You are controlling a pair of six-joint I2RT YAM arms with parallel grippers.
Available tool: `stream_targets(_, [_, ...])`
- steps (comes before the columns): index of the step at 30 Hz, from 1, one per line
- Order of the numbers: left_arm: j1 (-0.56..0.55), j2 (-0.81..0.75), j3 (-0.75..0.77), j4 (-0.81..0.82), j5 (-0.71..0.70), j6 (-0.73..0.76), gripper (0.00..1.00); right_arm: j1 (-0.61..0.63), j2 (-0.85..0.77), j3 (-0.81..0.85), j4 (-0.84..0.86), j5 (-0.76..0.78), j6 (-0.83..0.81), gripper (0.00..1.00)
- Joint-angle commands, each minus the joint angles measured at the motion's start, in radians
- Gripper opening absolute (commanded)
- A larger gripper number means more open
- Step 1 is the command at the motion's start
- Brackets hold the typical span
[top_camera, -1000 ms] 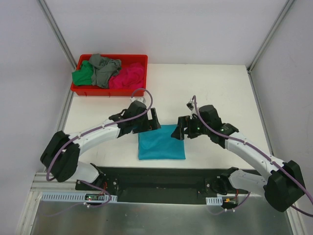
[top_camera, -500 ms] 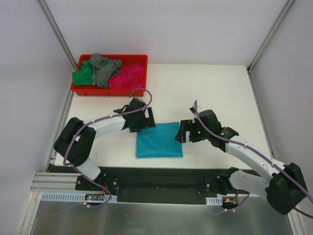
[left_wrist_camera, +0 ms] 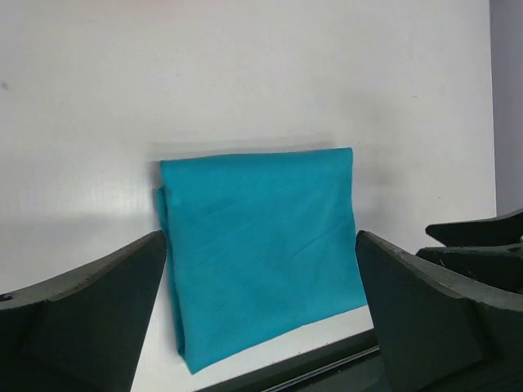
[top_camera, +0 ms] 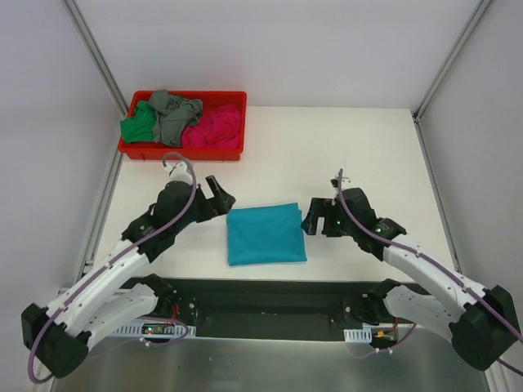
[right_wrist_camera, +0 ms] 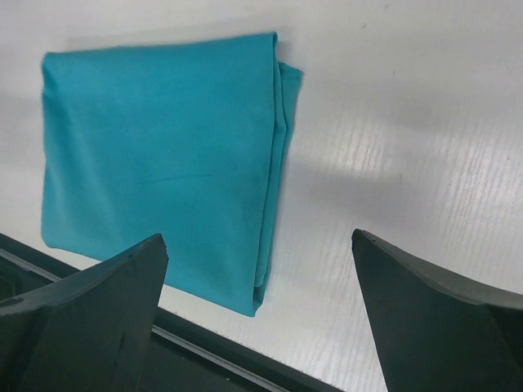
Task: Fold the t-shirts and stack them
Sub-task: Fold the long partially folded tshirt into a neat square, then put the neatly folded tshirt into the corner of the board with the right arm
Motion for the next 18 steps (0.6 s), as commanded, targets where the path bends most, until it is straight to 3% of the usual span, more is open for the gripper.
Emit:
stream_targets(1, [-0.001,-0.161,-0.114,-0.163,-0.125,-0.043,0.99,0.032,0.124,0.039,-0.035,-0.005,0.027,0.96])
stream_targets(8, [0.001,-0.303,-0.238,-0.226,-0.165,-0.069,0.99,0.118,0.363,0.162,-0.095,0.162,0.087,0.89])
stream_targets(15, [0.001,-0.249,-0.218,-0.252,-0.184,-0.058,0.99,0.18,0.547,0.211,-0.032,0.119,0.132,0.77])
stream_targets(18, [0.002,-0.22,-0.214,-0.254,-0.188,-0.054,0.99,0.198,0.61,0.237,-0.026,0.108,0.148,0.67])
